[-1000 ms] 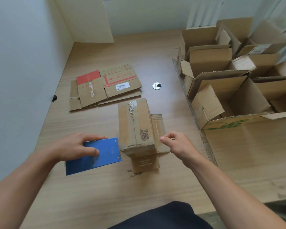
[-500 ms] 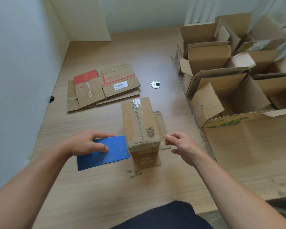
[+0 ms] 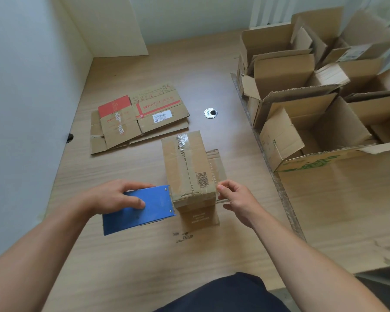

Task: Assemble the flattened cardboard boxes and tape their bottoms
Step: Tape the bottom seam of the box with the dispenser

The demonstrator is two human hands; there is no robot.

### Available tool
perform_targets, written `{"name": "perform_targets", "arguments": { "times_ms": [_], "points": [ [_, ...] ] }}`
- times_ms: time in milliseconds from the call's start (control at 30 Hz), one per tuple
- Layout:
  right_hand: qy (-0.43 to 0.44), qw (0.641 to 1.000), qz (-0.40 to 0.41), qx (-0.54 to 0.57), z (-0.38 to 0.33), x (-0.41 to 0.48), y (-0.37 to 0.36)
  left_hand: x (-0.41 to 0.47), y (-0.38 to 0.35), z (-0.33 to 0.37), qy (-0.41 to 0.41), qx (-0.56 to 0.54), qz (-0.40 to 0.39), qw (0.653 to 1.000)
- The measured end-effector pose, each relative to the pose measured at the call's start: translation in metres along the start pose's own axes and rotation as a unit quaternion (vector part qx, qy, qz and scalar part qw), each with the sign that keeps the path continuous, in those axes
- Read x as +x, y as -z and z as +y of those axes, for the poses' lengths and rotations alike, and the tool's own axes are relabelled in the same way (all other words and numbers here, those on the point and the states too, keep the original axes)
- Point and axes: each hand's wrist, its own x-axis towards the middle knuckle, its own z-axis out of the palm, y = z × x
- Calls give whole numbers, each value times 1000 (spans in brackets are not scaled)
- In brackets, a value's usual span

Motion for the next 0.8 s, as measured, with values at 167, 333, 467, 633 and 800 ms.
{"name": "perform_targets", "arguments": {
  "times_ms": [167, 333, 467, 633, 800],
  "points": [
    [-94, 992, -15, 82, 0, 0, -1, 1, 0, 0, -4, -15, -5, 1000],
    [-143, 985, -15, 101, 0, 1, -5, 1, 1, 2, -6, -18, -3, 1000],
    [-139, 990, 7, 34, 5, -1, -5, 0, 0, 2, 2, -9, 0, 1000],
    [74, 984, 62, -147, 2, -7, 5, -2, -3, 2, 4, -10, 7, 1000],
    [70, 985, -23, -154, -7, -20, 8, -2, -5, 1, 5, -12, 9, 1000]
  ]
}}
